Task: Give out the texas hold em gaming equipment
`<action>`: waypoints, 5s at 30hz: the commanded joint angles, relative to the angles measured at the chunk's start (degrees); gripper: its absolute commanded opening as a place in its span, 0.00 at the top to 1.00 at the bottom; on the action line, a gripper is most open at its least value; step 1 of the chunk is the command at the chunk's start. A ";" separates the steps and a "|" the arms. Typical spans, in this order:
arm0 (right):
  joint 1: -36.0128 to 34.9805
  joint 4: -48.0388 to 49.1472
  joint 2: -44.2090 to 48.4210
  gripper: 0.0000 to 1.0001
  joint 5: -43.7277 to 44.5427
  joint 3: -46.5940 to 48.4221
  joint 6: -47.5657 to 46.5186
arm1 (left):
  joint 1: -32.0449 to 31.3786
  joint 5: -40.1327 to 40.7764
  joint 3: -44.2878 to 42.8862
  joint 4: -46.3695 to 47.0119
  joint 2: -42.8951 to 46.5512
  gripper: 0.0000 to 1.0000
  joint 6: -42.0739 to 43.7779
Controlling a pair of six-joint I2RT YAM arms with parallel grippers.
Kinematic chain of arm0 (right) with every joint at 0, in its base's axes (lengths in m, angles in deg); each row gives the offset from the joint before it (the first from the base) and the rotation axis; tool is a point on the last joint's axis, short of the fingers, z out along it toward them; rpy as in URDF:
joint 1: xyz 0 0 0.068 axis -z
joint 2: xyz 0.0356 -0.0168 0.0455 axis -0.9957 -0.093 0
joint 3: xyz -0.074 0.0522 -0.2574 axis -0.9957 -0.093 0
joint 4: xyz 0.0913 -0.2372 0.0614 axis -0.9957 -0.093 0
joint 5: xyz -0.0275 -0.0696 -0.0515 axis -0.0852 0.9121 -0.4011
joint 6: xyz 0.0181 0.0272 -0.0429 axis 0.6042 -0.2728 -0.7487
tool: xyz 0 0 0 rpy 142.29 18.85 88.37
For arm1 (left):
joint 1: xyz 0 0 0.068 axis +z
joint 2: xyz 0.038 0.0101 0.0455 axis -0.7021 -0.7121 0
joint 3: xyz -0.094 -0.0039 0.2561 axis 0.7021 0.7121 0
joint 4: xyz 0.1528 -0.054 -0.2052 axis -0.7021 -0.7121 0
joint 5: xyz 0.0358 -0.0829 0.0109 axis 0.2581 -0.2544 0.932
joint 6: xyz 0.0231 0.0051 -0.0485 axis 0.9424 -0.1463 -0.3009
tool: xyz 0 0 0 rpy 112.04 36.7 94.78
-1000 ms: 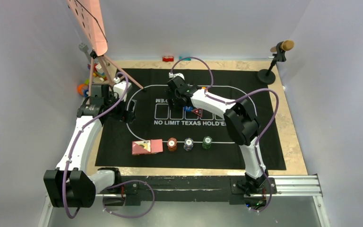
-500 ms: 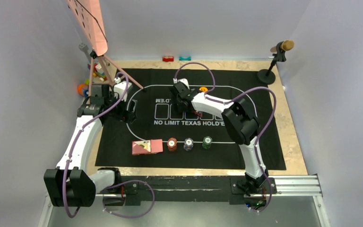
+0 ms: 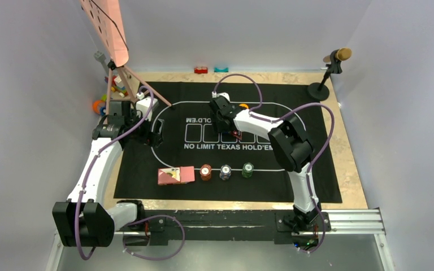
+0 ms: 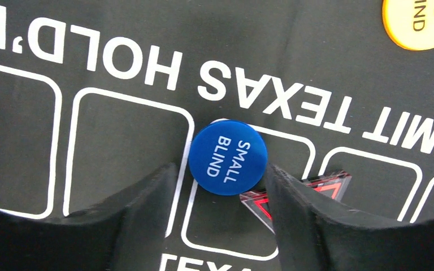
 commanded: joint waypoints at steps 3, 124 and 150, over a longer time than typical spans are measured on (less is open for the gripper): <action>-0.32 1.50 0.15 0.48 -2.68 0.53 -0.35 | 0.08 -0.25 -1.06 1.83 0.43 0.00 -1.37; -11.02 -3.71 18.45 0.18 -15.43 -18.97 -2.37 | 0.08 -6.00 -2.89 -2.32 -2.71 0.00 4.17; -14.70 -11.07 9.28 0.64 -14.15 -10.06 -2.49 | 0.08 -5.05 -3.29 -1.93 -2.29 0.00 4.01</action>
